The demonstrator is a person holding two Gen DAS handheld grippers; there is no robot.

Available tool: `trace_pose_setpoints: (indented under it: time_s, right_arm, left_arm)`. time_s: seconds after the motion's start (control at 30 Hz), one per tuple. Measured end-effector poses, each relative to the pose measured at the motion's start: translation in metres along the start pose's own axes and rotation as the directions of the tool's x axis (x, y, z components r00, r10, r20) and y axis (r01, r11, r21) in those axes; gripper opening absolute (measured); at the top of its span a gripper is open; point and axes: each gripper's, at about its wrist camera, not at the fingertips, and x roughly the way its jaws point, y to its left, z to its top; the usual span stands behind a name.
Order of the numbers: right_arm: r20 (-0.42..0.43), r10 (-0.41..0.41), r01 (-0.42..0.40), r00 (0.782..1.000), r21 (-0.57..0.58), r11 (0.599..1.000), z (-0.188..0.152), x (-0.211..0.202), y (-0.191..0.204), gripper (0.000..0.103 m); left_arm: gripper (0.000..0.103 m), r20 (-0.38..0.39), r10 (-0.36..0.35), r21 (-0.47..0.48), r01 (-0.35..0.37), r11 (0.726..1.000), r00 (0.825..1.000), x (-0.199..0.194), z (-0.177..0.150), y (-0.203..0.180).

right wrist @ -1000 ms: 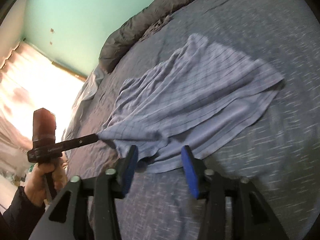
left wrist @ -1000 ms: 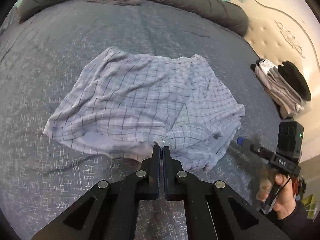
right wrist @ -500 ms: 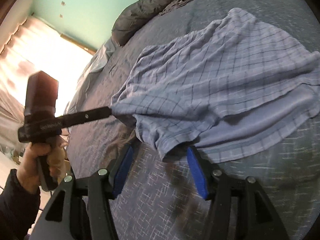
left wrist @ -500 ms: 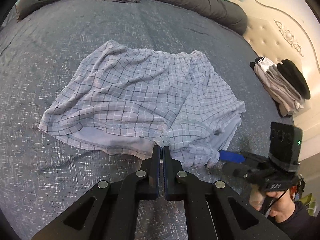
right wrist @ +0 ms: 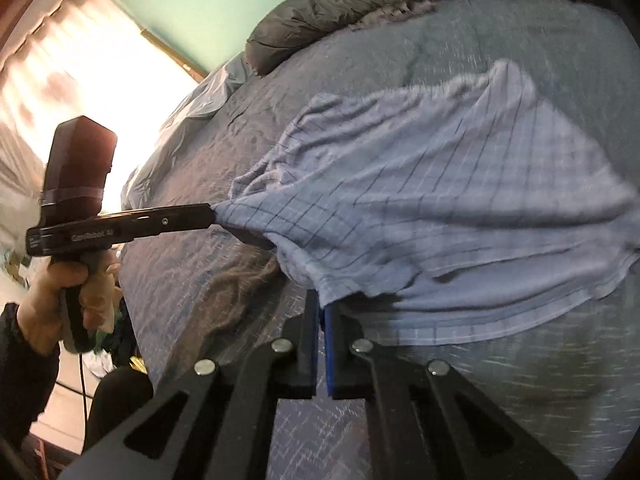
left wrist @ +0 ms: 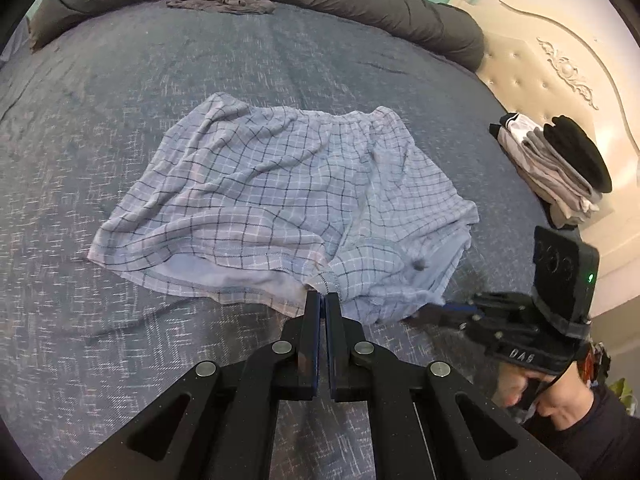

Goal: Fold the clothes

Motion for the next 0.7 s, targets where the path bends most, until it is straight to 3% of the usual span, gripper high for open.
trace_pose_setpoints:
  time_s: [0.1,0.33,0.7]
  right_arm:
    - [-0.008,-0.004,0.003,1.000,-0.040,0.999,0.005,-0.017,0.009,0.002]
    - [-0.115,-0.064,0.046,0.991,-0.150,0.988,-0.012,-0.025,0.025,0.002]
    - [-0.195,-0.111,0.085,0.975,-0.137,0.987,-0.016,-0.026,0.012,0.002]
  left_arm:
    - [0.002,0.012,-0.002,0.004,0.002,1.000,1.000,-0.012,-0.004,0.000]
    - [0.002,-0.029,0.013,0.030,-0.013,0.999,0.999,-0.014,-0.026,-0.006]
    - [0.000,-0.042,0.010,-0.035,-0.012,0.999,0.999,-0.010,-0.045,0.015]
